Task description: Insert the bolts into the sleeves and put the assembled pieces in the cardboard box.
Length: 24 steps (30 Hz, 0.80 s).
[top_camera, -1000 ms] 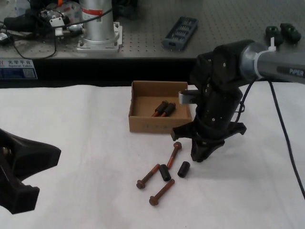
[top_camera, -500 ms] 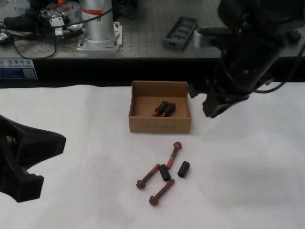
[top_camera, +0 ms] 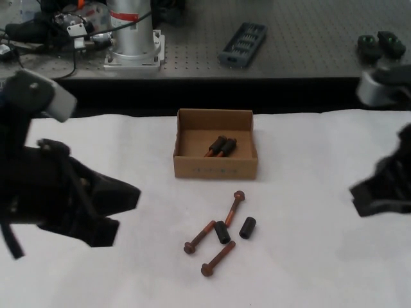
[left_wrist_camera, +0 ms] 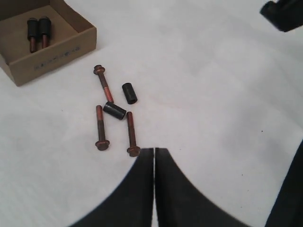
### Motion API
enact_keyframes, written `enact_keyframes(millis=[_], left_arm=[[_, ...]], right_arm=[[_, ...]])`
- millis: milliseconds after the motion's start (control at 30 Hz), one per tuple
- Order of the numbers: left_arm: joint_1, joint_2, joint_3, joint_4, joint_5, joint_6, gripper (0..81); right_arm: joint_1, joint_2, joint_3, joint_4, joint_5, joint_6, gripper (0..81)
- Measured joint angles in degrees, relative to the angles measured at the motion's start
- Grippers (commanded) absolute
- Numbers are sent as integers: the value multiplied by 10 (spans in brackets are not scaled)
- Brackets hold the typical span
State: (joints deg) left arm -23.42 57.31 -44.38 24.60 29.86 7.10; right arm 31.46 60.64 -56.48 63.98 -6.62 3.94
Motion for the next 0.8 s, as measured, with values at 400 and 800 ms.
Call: enact_keyframes(millis=[400,800], left_arm=[[-105,201,-49,-85,-76,0,245],[-117,411,-231,-96,-121,-26,305]], right_arm=[[0,-150,53,4,0,27,26],[0,-151,56,13,0,-2,26]])
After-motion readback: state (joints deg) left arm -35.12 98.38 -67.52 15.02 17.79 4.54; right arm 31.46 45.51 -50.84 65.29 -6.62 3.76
